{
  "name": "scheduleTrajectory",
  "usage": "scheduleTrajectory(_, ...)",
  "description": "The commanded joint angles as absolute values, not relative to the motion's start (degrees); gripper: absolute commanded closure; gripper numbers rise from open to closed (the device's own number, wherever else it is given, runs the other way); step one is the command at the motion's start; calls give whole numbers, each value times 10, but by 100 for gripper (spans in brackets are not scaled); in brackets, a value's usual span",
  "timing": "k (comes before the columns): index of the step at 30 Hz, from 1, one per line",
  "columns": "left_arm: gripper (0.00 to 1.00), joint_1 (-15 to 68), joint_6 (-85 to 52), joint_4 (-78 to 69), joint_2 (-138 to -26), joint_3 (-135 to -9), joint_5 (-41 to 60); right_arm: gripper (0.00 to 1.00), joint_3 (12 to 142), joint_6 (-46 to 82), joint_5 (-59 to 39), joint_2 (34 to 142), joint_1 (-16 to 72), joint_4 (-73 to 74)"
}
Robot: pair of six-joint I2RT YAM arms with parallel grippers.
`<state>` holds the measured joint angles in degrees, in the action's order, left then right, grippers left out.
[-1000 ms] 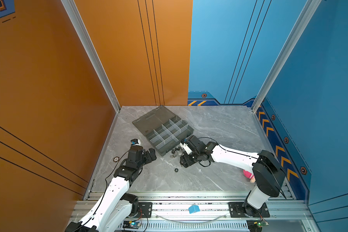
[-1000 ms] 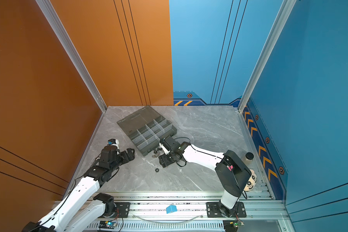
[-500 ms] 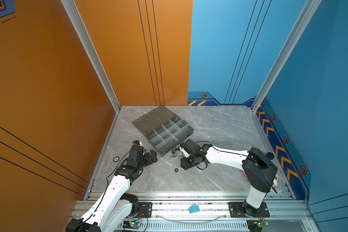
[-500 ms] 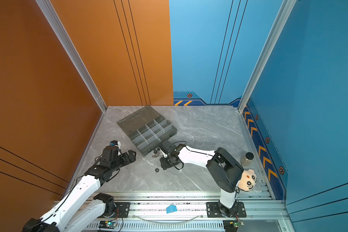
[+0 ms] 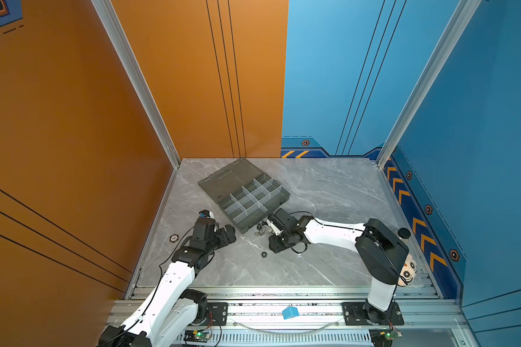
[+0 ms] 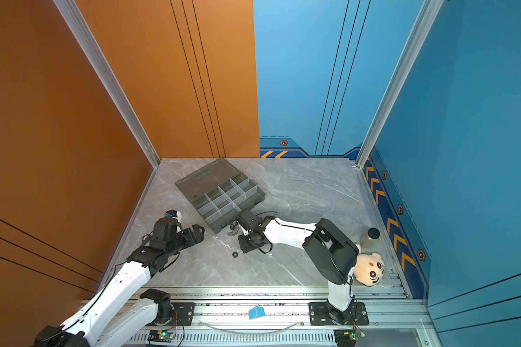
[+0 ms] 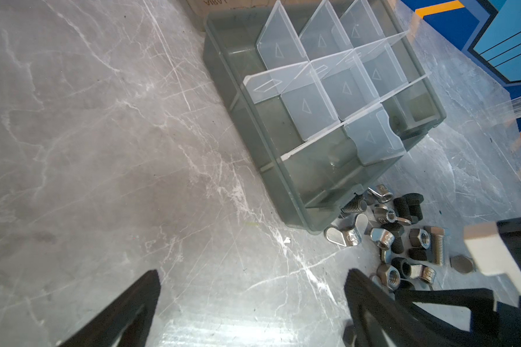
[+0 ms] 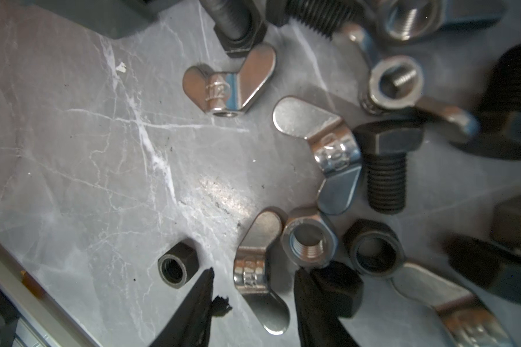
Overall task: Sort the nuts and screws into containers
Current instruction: 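Reach the right gripper down to a silver wing nut and grasp it, then lift the wing nut with the right gripper and drop it into a box compartment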
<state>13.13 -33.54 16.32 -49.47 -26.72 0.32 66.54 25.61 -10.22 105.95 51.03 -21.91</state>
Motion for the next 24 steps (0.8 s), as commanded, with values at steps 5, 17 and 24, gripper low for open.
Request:
scheduleTrajectory(5,2,127,-339,175,-504,-288,18,58,686,262,-87,1084,516,-218)
scheduleTrajectory(17,2,127,-336,178,-504,-290,25,77,698,251,-67,1093,527,-249)
scheduleTrajectory(24,2,127,-325,166,-501,-286,35,88,700,240,-68,1079,525,-247)
